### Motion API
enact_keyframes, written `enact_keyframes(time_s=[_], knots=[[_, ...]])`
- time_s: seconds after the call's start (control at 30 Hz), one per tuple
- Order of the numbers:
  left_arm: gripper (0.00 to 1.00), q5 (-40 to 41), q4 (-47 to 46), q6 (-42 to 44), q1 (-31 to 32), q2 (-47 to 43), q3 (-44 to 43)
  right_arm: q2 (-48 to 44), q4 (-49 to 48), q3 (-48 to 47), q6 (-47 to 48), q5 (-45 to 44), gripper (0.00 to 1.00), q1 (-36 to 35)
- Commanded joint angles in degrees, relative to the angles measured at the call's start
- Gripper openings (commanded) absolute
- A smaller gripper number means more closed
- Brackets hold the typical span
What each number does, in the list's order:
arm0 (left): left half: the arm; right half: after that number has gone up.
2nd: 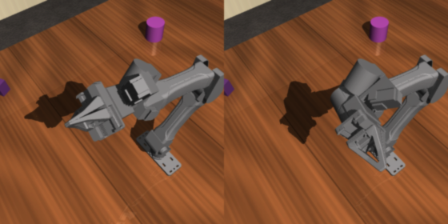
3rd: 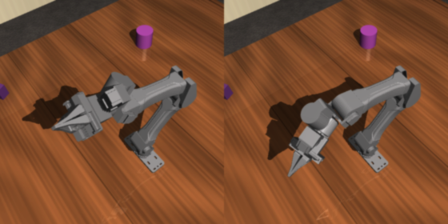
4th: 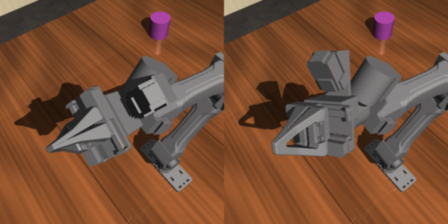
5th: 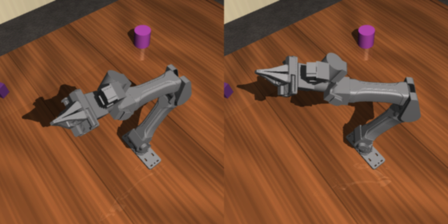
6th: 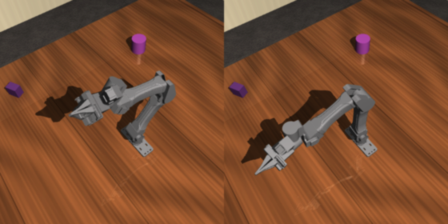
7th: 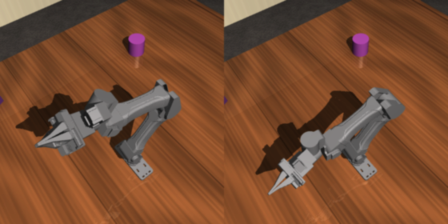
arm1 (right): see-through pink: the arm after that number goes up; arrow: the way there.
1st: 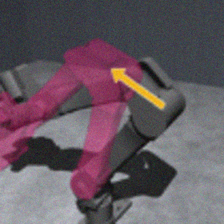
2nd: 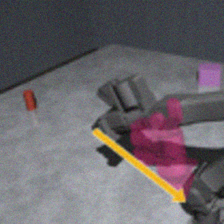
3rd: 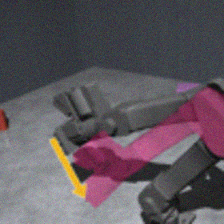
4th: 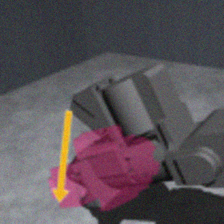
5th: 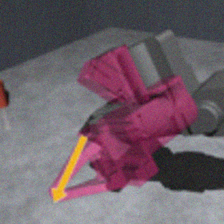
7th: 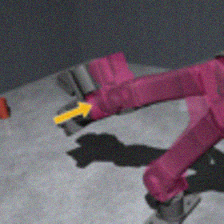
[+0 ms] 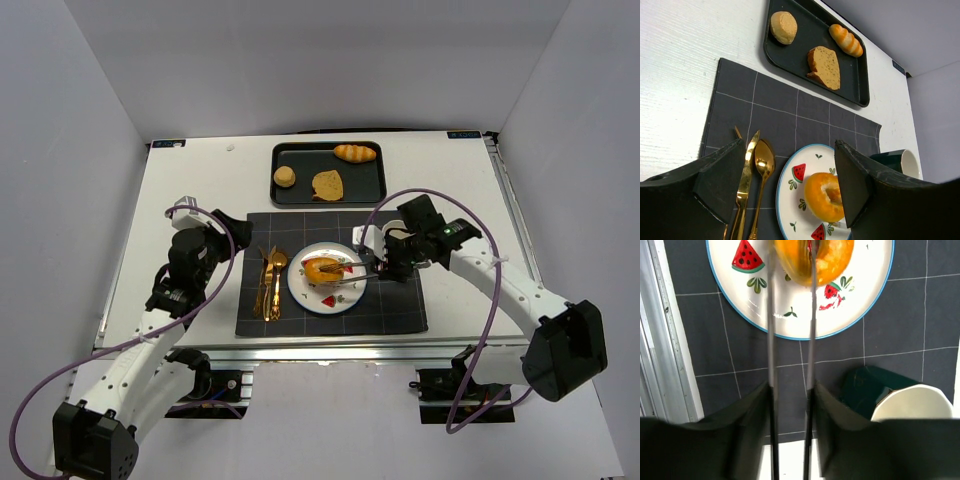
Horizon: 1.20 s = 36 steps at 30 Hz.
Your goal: Place the bread
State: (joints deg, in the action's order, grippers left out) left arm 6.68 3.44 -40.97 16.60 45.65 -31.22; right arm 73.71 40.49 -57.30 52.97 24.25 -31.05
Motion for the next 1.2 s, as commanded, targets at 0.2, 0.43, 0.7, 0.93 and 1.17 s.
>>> enact_keyframes(time_s=[0.2,0.43,0.7,0.93,1.17], knots=[[0.81,0.53,0.25,-0.60,-0.17,-2.40,0.81,-4.01,2.66,-4.05,1.08,5.72,0.54,-0.42],[0.81,0.35,-0.19,-0.60,-0.16,-2.05,0.99,-5.95,-0.92,-7.03,-4.52,5.30,0.51,-0.50],[0.81,-0.52,-0.72,-0.51,-0.16,-0.83,0.55,8.62,-14.47,-17.92,-15.97,-7.36,0.40,0.72],[0.81,-0.09,-0.98,-1.48,-0.16,-2.22,1.25,28.47,-11.32,-34.53,-13.08,-13.34,0.38,2.48],[0.81,0.27,-1.51,-2.09,-0.16,-3.11,2.83,34.74,-10.08,-39.12,-9.38,-16.34,0.40,3.36]])
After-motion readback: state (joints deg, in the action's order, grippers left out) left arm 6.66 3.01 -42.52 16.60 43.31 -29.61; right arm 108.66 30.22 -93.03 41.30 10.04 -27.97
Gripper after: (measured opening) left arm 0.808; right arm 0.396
